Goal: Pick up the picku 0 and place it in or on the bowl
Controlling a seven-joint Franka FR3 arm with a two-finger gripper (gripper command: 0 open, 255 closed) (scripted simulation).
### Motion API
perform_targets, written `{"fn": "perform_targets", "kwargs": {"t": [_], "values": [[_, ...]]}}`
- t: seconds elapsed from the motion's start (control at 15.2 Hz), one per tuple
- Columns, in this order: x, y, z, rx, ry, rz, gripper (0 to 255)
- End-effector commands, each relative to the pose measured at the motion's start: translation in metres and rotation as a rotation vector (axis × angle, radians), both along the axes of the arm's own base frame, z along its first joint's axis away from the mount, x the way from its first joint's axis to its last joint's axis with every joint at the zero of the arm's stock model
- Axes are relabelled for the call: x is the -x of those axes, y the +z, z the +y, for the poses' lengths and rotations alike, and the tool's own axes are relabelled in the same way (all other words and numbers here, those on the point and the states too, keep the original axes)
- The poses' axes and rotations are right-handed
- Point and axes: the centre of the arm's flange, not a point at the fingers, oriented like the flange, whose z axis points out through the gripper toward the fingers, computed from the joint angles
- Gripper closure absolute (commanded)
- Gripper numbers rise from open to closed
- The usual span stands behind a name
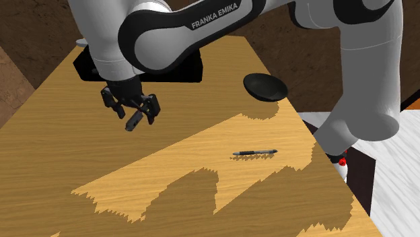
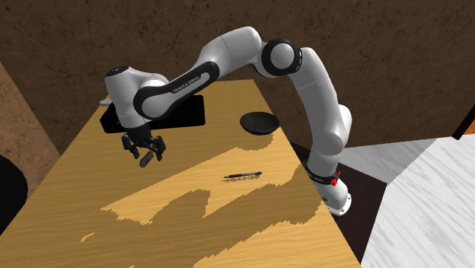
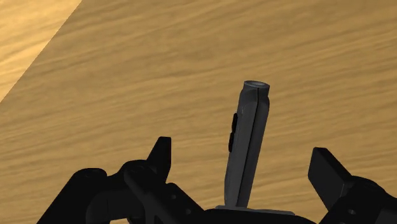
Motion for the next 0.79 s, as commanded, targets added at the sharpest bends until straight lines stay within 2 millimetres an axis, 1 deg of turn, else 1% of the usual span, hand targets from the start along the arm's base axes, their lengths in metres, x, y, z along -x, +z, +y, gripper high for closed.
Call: {"fn": "perform_targets", "kwargs": {"t": [0.0, 0.13, 0.2, 0.46, 0.73], "values": [[0.0002, -0.0002, 0.0, 0.0, 0.0, 0.0, 0], [0.0001, -0.0002, 0.0, 0.0, 0.0, 0.0, 0], [0.0001, -0.0002, 0.0, 0.0, 0.0, 0.0, 255], [0.0014, -0.0022, -0.0009, 0.0, 0.0, 0.0, 255], [0.0051, 0.0001, -0.0011, 0.0, 0.0, 0.0, 255]]}}
